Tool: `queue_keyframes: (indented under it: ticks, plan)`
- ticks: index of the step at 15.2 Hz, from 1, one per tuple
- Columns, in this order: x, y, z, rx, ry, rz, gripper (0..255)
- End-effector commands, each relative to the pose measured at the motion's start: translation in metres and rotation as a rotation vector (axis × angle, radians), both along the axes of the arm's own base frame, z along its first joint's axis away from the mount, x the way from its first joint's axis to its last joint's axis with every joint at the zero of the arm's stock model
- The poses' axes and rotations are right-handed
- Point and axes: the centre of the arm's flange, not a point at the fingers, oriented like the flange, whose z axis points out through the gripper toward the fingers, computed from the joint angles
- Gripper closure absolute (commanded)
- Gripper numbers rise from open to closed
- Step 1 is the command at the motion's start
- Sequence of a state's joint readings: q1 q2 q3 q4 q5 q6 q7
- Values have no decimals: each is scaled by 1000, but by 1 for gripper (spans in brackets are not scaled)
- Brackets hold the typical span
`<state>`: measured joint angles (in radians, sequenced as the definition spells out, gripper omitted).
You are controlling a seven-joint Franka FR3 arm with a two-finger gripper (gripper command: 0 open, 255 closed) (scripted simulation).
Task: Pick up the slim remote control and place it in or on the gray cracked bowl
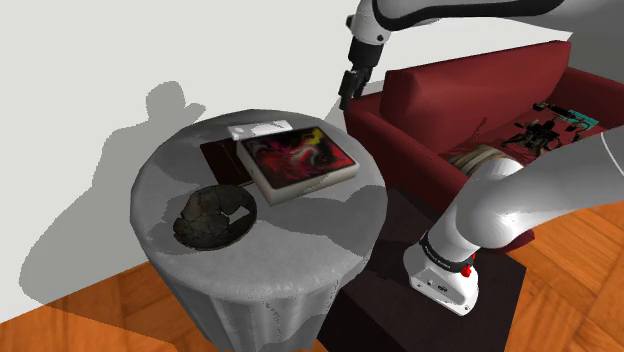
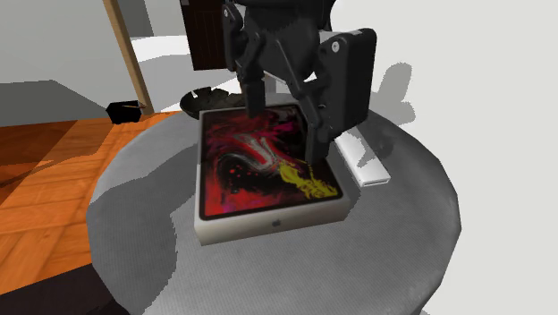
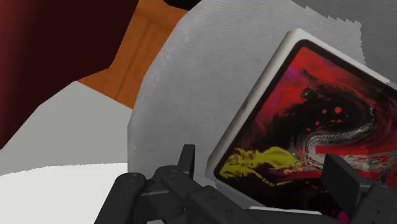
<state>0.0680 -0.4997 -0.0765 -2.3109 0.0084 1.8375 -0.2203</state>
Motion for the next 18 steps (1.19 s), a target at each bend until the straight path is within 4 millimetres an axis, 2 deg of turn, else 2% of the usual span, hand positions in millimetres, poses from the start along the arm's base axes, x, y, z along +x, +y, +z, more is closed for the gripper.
queue_keyframes:
  ticks: [1,9,13,18]
  plan:
    - [24,0,-13,1,-9,91,0]
    - [113,25,-58,11,-38,433,0]
    - [154,49,-80,15,-52,604,0]
    - [199,87,-106,21,-70,818,0]
